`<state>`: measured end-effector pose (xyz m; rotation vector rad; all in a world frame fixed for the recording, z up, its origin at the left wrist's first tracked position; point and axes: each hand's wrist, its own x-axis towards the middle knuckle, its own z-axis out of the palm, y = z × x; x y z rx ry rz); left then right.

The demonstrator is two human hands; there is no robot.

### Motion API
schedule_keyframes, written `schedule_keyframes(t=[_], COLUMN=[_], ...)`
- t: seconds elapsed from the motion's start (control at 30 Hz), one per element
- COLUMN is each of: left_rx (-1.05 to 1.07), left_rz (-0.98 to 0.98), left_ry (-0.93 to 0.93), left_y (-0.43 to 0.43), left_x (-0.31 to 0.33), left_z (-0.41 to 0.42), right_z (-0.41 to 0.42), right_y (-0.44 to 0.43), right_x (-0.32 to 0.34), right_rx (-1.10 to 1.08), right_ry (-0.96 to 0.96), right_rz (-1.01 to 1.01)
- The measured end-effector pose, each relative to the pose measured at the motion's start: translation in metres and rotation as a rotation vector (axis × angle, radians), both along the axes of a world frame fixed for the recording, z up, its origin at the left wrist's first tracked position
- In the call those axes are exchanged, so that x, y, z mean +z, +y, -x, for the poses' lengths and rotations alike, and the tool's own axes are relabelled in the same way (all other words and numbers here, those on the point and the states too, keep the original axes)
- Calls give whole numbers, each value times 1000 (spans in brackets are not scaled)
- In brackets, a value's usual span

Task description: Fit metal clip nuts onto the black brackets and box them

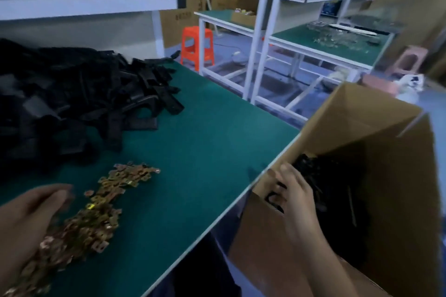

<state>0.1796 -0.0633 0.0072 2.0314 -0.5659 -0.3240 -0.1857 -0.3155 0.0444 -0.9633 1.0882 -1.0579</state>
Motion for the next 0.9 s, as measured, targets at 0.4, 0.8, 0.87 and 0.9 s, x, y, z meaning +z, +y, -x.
schedule_keyframes(t=[0.4,0.8,0.87,0.9], left_rx=[180,68,103,120], left_rz=[-386,-431,-256,-169], left_ry=[-389,-490,-556,-598], left_y=[-53,-76,-69,-65], left_x=[29,40,53,61], left_z=[-33,-80,-75,-71], right_z=[-166,-173,-174,-174], right_y=[101,99,99,100], right_x=[-45,-48,-46,-45], right_rx=[687,676,677,675], right_ry=[306,345,336,334], right_rz=[523,611,624,630])
